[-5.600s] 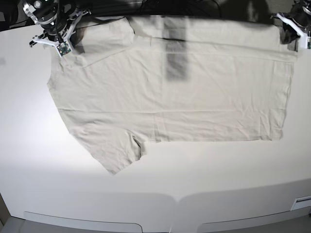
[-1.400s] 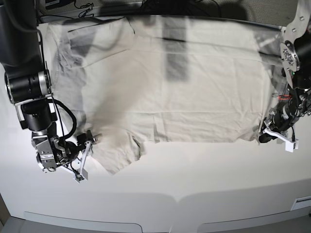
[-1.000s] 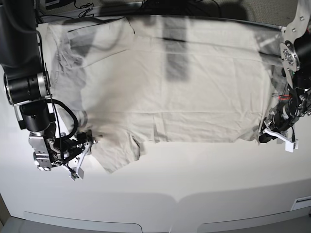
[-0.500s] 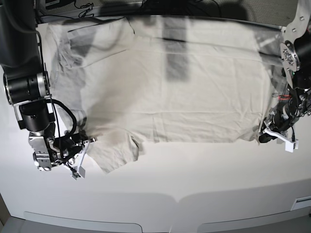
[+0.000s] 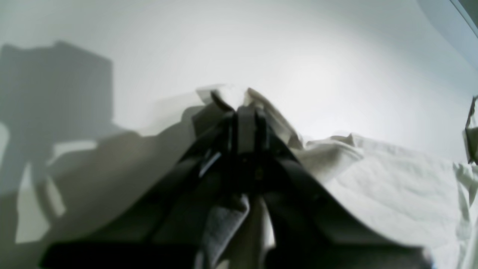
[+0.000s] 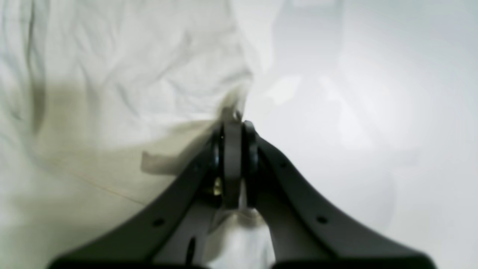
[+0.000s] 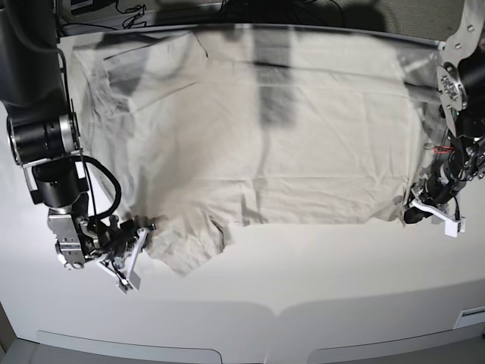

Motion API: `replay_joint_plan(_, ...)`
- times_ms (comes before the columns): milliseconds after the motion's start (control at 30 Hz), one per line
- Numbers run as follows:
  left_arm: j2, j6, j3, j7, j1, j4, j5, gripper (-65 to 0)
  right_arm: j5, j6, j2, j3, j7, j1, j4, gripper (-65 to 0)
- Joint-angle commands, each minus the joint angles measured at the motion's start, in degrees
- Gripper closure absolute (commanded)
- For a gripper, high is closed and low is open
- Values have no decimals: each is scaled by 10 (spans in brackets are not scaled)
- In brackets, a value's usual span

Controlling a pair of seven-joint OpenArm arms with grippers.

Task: Fold the T-shirt properly
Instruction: 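Lift the hem and fold it over toward the collar with both grippers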

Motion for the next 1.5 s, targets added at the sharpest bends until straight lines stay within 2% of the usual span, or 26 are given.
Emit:
replay_joint_plan(0,-13,3,1,0,-13,5,2,0,3,2,5,1,1,23,16,0)
replay_joint_plan(100,-27,3,1,0,-13,5,1,0,5,4,5,1,-20,22,38,0)
replay_joint_plan(233,-53,3,1,13,-13,8,-60,0,7,4,5,2,-43,22,68,0)
replay_joint_plan(333,-70,3,1,28,-16,26,-76,0,18,4,9,2,-67,22,90,0)
replay_joint_plan(467,-77,3,1,72,-14,65,-75,0,96,4,30,2,-106,12,134,0)
replay_joint_plan(667,-80,3,1,104,-12,91,-76,0,127,-1,78,2,-160,-59,300,0)
replay_joint_plan(833,-92,3,1,129,-5,91,-78,0,128,-66,132,2,-171,-153,482,0)
replay_joint_plan(900,-105,3,1,129,6,91,-107,0,144,-96,156,2,-172,-188,542,0)
replay_joint_plan(1000,-122,3,1,134,24,91,-154,0,138,-115,179,14,-176,-232,603,0)
replay_joint_plan(1300,-151,3,1,136,88,93,-231,0,155,-114,180,138,-192,-360,708,0)
replay_joint_plan(1467,-163,3,1,152,142,138,-285,0,157,-114,180,179,-192,-413,736,0)
